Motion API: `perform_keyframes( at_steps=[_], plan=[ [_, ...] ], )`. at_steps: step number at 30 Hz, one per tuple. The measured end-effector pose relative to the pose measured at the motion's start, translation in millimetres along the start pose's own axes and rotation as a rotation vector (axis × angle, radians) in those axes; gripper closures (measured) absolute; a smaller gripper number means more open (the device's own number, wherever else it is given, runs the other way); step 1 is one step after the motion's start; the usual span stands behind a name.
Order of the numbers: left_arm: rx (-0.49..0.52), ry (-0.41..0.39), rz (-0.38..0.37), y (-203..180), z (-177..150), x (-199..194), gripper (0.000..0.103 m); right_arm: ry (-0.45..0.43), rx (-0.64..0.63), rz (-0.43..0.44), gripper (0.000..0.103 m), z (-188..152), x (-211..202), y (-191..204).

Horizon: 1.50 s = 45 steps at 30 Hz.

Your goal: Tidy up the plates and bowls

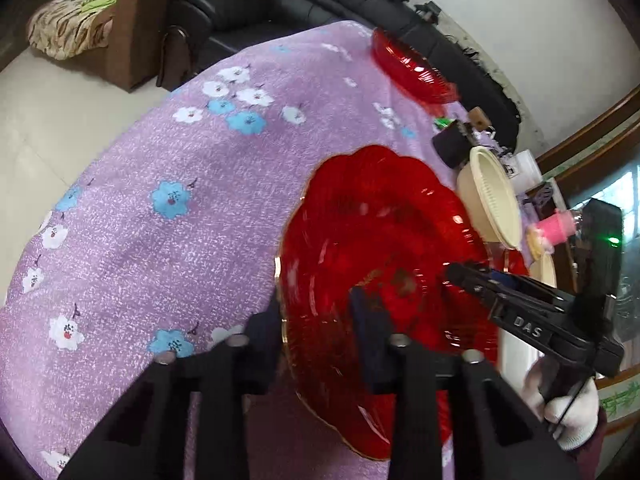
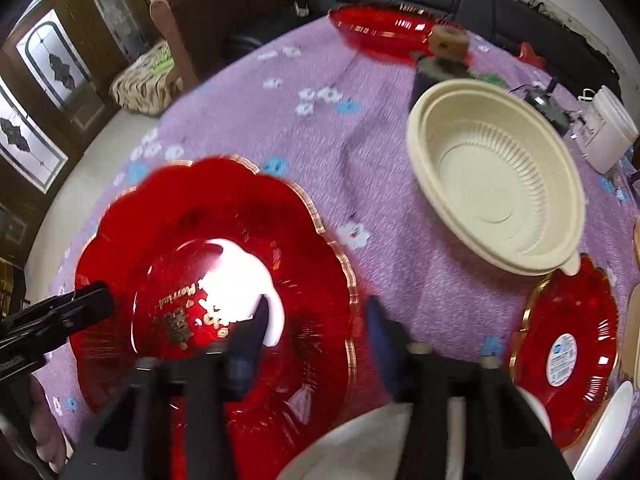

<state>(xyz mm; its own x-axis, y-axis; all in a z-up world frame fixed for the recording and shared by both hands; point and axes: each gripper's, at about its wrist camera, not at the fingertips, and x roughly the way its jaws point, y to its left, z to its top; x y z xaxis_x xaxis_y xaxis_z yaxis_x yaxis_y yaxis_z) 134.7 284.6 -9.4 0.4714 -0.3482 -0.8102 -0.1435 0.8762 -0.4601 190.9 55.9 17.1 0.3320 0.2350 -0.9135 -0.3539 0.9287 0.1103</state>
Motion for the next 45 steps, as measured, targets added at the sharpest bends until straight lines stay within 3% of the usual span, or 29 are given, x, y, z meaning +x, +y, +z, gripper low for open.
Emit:
perform_keyframes(
  at_steps=[4,10,19,21,24,27,29,31,33,35,39,45],
  plan=[
    [-0.016,-0.041,0.010,8,-1,-13,0.080,-0.050,0.000,-0.003,0.078,-1,-9,6],
    [-0.029,-0.116,0.052,20,-7,-53,0.080,-0.071,-0.044,0.044,0.080,-1,-25,32],
    [-0.083,-0.066,0.116,52,-19,-41,0.079,-0.031,-0.054,0.104,0.080,-12,-5,58],
    [-0.089,-0.068,0.112,51,-18,-43,0.074,-0.034,-0.041,0.097,0.078,-13,-1,57],
    [-0.109,-0.105,0.078,50,-20,-58,0.057,-0.088,0.012,0.112,0.075,-19,-13,49],
    [-0.109,-0.183,0.089,45,-27,-85,0.054,-0.168,0.024,0.124,0.068,-30,-42,45],
    [-0.098,-0.241,0.083,36,-37,-107,0.046,-0.238,0.029,0.130,0.064,-42,-70,37],
    [-0.076,-0.299,0.071,22,-50,-126,0.033,-0.309,0.051,0.138,0.047,-62,-101,22],
    [-0.048,-0.336,0.057,9,-60,-136,0.027,-0.377,0.085,0.133,0.038,-86,-130,2],
    [0.001,-0.354,0.044,-14,-71,-138,0.025,-0.418,0.107,0.098,0.037,-105,-148,-16],
    [0.107,-0.315,-0.003,-60,-86,-121,0.023,-0.444,0.172,0.010,0.035,-152,-169,-56],
    [0.226,-0.199,-0.037,-119,-109,-77,0.023,-0.403,0.313,0.024,0.035,-195,-161,-114]
  ],
)
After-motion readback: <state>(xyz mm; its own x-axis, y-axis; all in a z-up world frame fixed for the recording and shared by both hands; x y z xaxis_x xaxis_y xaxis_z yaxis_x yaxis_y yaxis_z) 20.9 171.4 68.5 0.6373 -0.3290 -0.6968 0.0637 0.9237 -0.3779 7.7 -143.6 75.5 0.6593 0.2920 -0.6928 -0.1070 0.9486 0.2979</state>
